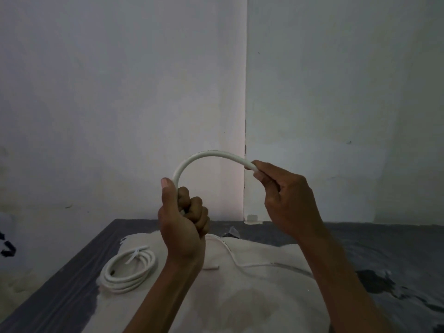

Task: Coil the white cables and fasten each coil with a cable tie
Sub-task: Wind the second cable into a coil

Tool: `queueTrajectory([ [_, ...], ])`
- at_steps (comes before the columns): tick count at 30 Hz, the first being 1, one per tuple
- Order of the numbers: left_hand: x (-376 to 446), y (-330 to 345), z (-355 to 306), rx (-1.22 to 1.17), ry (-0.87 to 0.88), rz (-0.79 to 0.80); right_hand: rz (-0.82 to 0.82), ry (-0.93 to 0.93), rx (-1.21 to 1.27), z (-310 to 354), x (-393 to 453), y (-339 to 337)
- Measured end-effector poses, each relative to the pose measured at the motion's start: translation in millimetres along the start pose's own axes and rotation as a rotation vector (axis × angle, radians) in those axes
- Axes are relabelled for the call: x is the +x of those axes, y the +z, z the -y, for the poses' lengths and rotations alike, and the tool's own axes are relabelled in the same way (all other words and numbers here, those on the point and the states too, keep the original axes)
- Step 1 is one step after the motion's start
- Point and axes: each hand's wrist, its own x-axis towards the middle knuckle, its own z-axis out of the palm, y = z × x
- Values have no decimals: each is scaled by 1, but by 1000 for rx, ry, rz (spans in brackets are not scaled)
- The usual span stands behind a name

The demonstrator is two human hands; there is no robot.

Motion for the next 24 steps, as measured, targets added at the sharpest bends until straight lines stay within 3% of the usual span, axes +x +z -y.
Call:
queueTrajectory([
  [5,-6,4,-2,61,-57,46,34,79,27,-5,1,-5],
  [12,-14,1,-27,-42,-154,-37,183,-76,-62,9,24,-23],
  [18,-37,2,-39,-87,-178,-34,429,-141,-463,28,16,-36],
  [24,-65,-1,-55,-29,-80,23,558,189,-736,26,-30,-50],
])
